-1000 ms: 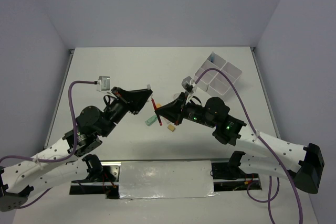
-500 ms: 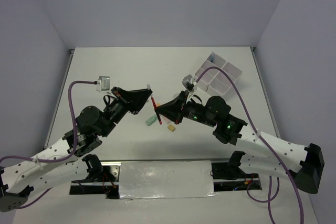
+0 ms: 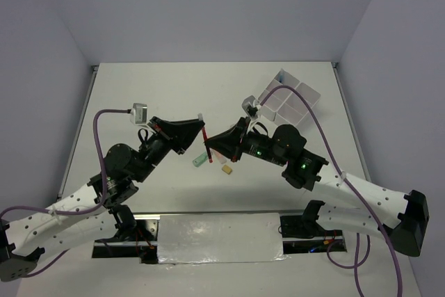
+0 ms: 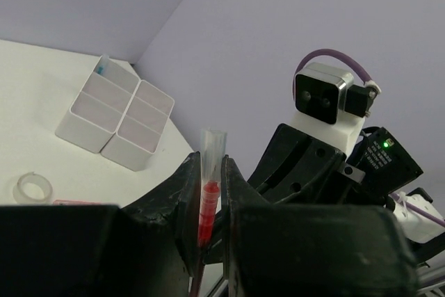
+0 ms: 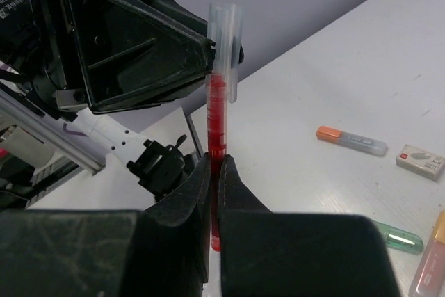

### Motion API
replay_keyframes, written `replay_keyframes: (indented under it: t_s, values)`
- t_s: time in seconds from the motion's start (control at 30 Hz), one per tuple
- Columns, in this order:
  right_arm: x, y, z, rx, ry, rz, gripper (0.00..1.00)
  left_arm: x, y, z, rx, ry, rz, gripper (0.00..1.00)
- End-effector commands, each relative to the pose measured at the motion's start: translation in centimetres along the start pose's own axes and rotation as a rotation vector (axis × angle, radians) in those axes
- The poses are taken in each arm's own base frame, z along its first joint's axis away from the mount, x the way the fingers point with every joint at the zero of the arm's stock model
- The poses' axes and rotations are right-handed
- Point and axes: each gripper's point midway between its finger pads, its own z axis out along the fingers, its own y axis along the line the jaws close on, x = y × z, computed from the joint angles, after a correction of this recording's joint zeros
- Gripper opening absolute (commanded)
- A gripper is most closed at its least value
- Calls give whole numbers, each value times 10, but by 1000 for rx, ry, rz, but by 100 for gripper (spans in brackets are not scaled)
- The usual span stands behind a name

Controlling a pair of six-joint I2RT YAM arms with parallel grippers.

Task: Sort the stationery into containers
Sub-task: Close the pen cap on the pen.

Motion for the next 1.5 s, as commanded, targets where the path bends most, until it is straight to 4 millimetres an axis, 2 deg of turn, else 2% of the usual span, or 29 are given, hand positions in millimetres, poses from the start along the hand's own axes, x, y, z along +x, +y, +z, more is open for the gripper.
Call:
replay_keyframes:
  t_s: [0.0,0.23,0.5,0.67,0.93,1.13,1.47]
  values:
    - [-44,20,2,-43,-112,-5,0,0,-20,-3,125,-7,14,0]
    - [-53,20,-6,-21,-136,-10,0,5,-21,-4,139,24,78,0]
    - [-60,36,-16,-120,-217,-45,0,23,-11,-8,144,65,83,0]
    - [-75,42,-20,-153,-303,-62,0,34,-9,-8,148,95,53,0]
    - [-94,57,-21,-213,-355,-182,0,47,-11,-11,164,153,7,0]
    - [-107,62,-22,-227,-379,-236,0,54,-5,-15,150,179,-6,0]
    - [-124,65,-21,-230,-410,-218,0,68,8,-20,129,203,0,0]
